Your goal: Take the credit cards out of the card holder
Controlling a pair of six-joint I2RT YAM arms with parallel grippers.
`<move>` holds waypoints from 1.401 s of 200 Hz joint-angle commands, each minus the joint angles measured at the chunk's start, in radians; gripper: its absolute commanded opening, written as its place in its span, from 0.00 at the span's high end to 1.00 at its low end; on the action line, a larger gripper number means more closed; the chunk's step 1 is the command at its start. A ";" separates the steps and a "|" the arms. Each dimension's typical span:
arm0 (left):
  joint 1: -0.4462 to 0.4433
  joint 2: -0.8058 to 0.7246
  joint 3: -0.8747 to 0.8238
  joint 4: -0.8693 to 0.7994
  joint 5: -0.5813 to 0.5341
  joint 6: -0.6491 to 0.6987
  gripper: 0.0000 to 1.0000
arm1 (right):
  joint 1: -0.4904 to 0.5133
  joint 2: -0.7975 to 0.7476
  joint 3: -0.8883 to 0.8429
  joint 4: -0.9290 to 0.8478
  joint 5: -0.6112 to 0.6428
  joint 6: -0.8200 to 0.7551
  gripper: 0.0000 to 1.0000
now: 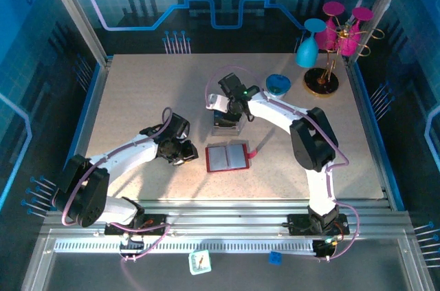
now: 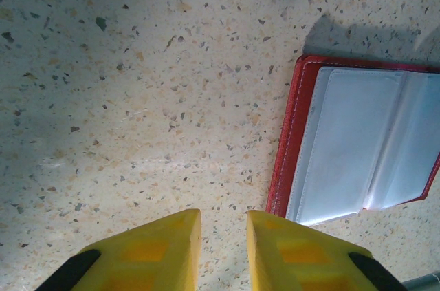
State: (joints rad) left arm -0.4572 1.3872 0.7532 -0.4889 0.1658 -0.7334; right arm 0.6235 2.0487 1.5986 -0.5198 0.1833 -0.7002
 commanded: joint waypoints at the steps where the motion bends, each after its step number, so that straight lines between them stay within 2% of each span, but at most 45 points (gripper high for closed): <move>1: 0.006 -0.011 -0.002 -0.011 0.020 -0.012 0.75 | 0.019 0.025 -0.015 0.007 0.000 -0.015 0.55; 73: 0.007 -0.011 -0.005 -0.003 0.026 -0.014 0.75 | 0.031 -0.028 -0.027 0.010 -0.001 -0.003 0.55; 122: 0.004 0.009 -0.003 0.045 0.061 -0.009 0.76 | 0.048 -0.145 -0.074 -0.042 -0.041 0.113 0.54; 169: -0.024 0.078 0.020 0.106 0.099 -0.017 0.79 | 0.051 -0.278 -0.194 -0.037 -0.177 0.450 0.56; 224: -0.072 0.157 0.043 0.159 0.115 -0.036 0.88 | 0.049 -0.435 -0.447 0.157 -0.353 0.945 0.66; 250: -0.084 0.173 0.043 0.140 0.089 -0.040 0.91 | 0.049 -0.431 -0.504 0.187 -0.432 1.139 0.71; 280: -0.090 0.173 0.038 0.136 0.086 -0.041 0.95 | 0.049 -0.357 -0.535 0.222 -0.625 1.293 0.74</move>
State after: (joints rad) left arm -0.5381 1.5501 0.7719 -0.3519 0.2512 -0.7605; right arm 0.6628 1.6379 1.0931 -0.3710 -0.2478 0.3756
